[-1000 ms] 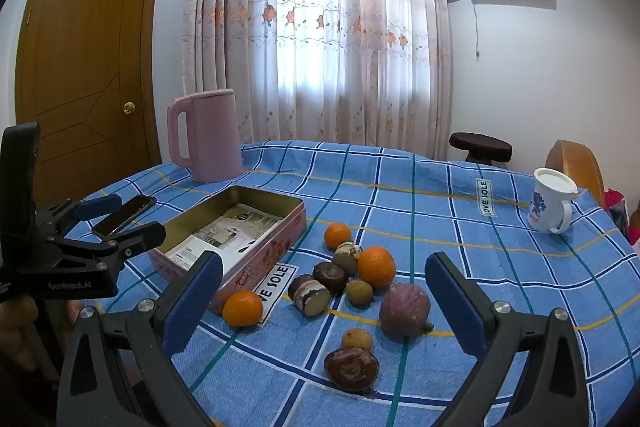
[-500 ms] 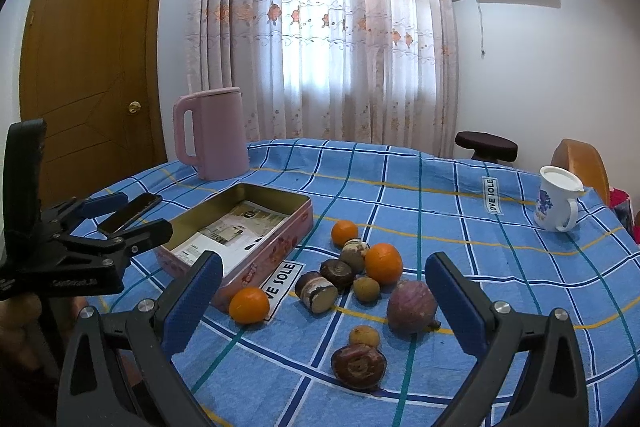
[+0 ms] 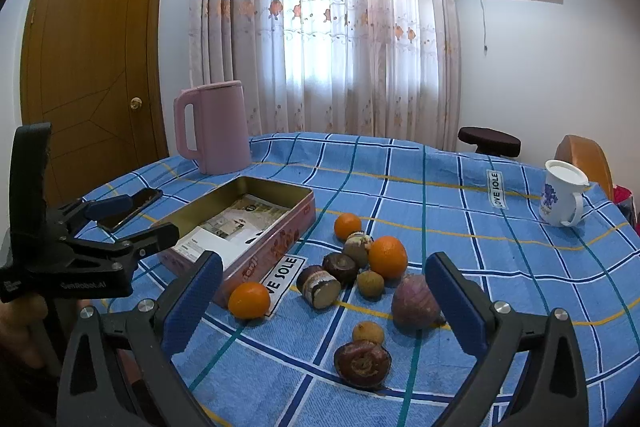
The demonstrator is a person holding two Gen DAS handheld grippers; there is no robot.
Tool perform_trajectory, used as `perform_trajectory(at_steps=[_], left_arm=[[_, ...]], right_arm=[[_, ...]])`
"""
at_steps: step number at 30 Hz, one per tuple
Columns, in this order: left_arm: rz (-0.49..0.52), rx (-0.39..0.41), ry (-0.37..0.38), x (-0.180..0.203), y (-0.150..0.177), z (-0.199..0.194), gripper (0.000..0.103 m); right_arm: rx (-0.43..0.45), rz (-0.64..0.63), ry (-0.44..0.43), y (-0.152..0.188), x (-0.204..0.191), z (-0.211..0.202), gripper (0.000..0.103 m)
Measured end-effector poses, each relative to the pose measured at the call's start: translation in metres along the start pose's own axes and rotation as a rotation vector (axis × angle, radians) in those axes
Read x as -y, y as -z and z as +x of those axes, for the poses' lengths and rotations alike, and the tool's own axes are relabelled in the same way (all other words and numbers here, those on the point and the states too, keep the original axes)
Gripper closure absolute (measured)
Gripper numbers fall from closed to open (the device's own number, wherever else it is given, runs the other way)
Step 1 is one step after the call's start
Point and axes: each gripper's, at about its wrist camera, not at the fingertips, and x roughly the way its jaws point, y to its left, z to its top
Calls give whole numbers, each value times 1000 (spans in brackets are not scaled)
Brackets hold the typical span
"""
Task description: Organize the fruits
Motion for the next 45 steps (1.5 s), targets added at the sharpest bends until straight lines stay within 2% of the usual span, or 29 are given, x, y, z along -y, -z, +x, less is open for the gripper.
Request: perform_trajectory(at_steps=[9,15,16,17,19,22,26,28,30,31,34,38,42,45], left_arm=[[-12,-27,-4,-6,5,10,0],[-40,-24,-32,-19,6,12,0],[-48,-24,-39,-23,7,12,0],[-54,-24,-43,-26,7,12,0],[-69,-25,-49,-31,7,13,0],[-80,-23,-46,-36,6,13,0],[-74,-15,-49,-35,6,11,0],[-71,-15,-44,-34,6,11,0],[-66,-16,-41,-32,6,11,0],[-63,-18,-38,-31,6,11,0],[-50,-14,-27,-26,4,11,0],[-22,-5,15,-5,-1,11,0],[40,-19,85,29,-4,17,0],[75,-42,160,58,-3,24,0]], right_arm=[[-34,-17,-11,7,-6,18,1],[-91,-101,-96,15,-23,47,4],[-108,-117,-121,17,-27,53,12],[-128,-133,-145,19,-31,60,23],[-168,-159,-173,23,-38,70,33],[-203,-199,-213,28,-49,81,33],[-279,-229,-242,32,-55,93,42],[-322,-227,-244,32,-54,100,50],[-359,-215,-273,33,-53,105,53],[-362,-211,-279,33,-52,106,61],[-326,-173,-296,33,-46,101,60],[-251,-117,-238,30,-27,77,60],[-171,-35,-105,29,16,38,61],[-155,-10,-12,31,40,22,61]])
